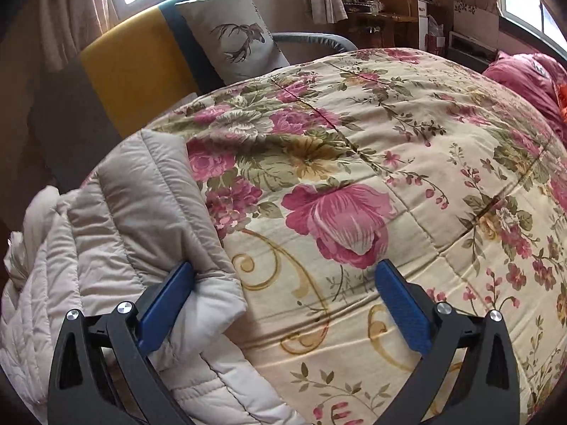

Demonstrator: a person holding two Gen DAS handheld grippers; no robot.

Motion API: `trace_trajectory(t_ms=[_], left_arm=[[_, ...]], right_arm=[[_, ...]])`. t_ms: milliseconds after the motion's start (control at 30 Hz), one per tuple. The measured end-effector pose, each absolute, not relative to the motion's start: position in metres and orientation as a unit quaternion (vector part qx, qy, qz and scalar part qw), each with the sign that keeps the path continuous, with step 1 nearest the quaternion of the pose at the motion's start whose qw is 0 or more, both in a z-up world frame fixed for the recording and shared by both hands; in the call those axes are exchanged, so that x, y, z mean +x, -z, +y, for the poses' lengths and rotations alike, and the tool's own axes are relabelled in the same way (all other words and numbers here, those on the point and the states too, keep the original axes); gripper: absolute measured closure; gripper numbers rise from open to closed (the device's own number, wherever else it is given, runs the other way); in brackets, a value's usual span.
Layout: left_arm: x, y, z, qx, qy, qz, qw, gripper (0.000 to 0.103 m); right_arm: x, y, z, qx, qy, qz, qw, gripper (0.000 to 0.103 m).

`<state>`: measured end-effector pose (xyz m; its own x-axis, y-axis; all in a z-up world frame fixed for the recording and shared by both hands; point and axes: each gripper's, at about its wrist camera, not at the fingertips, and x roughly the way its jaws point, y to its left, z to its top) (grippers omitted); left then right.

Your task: Fold large clothes

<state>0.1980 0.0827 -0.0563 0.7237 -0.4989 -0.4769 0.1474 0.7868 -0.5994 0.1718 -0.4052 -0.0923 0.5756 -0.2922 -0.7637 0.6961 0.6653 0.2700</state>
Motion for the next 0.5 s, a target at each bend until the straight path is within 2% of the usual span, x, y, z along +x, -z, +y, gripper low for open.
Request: trace_trajectory(t_ms=[100, 267, 400, 500], left_arm=[[0.182, 0.055, 0.122, -0.292, 0.137, 0.308, 0.895, 0.020], [0.157, 0.065, 0.174, -0.310, 0.063, 0.299, 0.900, 0.020], [0.148, 0.078, 0.213, -0.361, 0.014, 0.298, 0.883, 0.020], [0.143, 0.087, 0.244, -0.412, -0.028, 0.290, 0.863, 0.020]], right_arm=[[0.153, 0.071, -0.419, 0.333, 0.303, 0.277, 0.849, 0.002], [0.107, -0.008, -0.412, 0.294, 0.405, 0.108, 0.859, 0.002], [0.122, -0.043, -0.384, 0.228, 0.288, 0.148, 0.918, 0.002], [0.137, -0.040, -0.353, 0.200, 0.202, 0.204, 0.937, 0.002]])
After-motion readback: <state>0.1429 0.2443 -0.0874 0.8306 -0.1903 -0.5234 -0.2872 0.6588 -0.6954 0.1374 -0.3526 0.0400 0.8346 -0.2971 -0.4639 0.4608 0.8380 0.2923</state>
